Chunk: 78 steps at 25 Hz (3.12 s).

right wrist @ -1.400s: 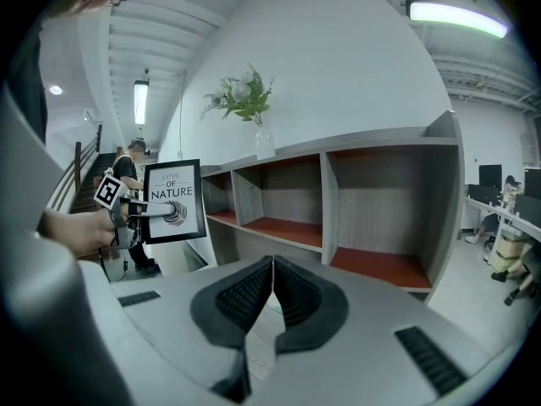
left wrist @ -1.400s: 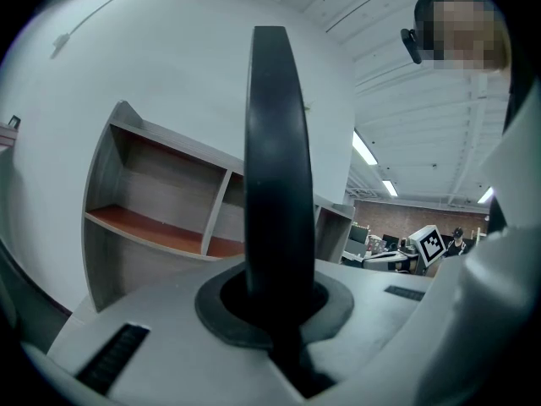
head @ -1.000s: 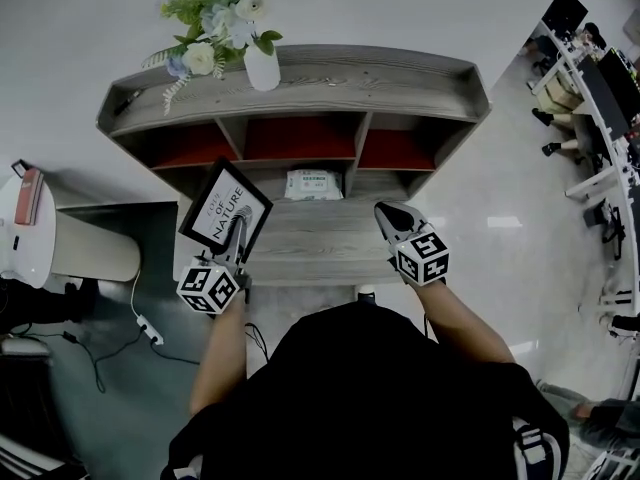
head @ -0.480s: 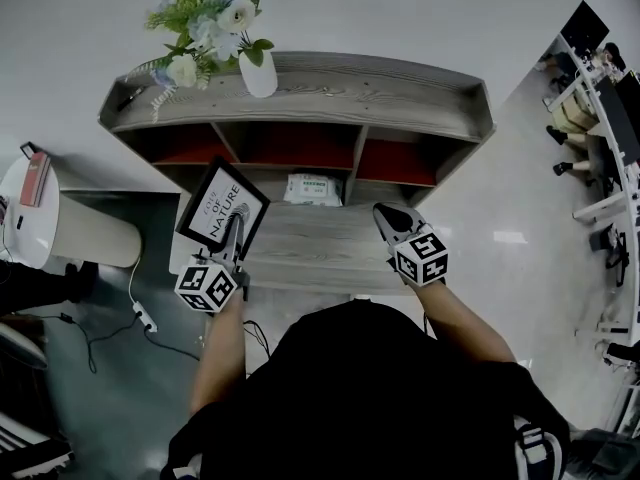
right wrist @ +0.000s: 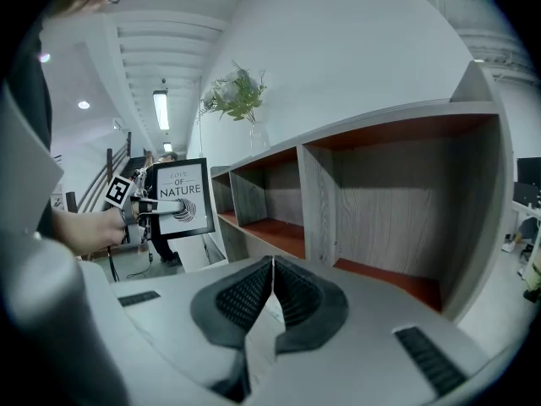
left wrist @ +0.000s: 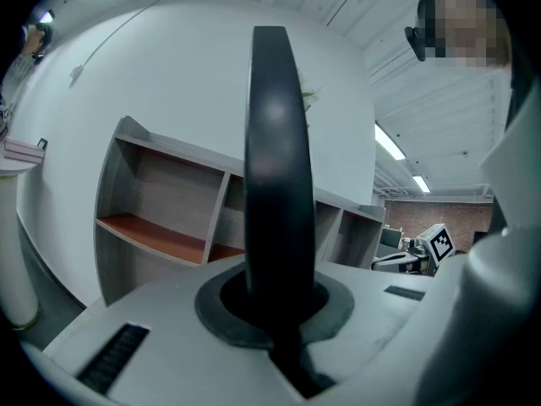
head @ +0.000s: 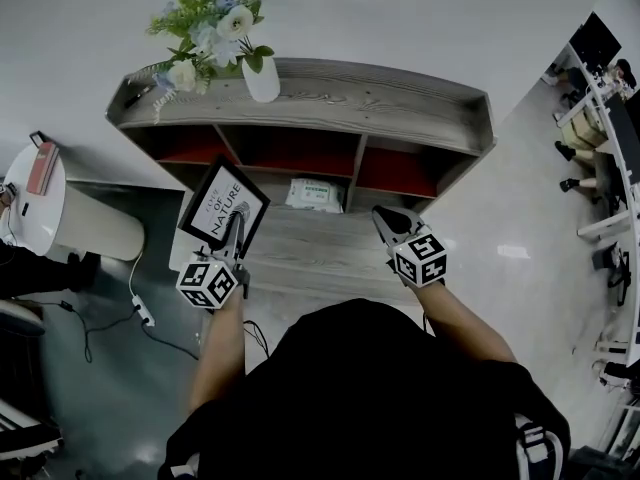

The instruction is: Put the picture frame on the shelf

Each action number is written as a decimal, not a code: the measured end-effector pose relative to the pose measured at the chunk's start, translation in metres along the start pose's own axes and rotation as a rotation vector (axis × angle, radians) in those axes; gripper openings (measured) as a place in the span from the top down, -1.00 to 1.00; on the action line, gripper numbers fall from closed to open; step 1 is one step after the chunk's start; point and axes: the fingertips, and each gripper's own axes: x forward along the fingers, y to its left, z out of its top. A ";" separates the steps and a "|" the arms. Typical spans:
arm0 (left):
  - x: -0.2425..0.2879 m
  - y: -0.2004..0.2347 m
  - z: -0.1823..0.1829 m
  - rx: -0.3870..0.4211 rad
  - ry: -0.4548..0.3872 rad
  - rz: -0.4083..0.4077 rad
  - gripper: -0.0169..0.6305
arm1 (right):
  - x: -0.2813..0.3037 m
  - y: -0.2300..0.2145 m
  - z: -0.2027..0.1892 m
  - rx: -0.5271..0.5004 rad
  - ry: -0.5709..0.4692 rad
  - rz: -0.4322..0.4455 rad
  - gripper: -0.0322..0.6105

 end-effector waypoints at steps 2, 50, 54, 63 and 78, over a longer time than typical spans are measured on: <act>0.002 0.000 0.001 0.000 -0.003 0.005 0.86 | 0.000 -0.003 0.002 -0.003 -0.002 0.003 0.85; 0.082 0.043 -0.015 -0.055 -0.014 0.070 0.86 | 0.034 -0.039 0.002 -0.026 0.055 0.029 0.85; 0.084 0.044 -0.013 -0.055 -0.025 0.070 0.86 | 0.036 -0.040 0.000 -0.027 0.063 0.033 0.85; 0.094 0.045 -0.011 -0.058 -0.030 0.069 0.86 | 0.040 -0.044 -0.003 -0.018 0.071 0.034 0.85; 0.111 0.052 -0.010 -0.061 -0.033 0.077 0.86 | 0.043 -0.045 -0.008 -0.008 0.082 0.033 0.85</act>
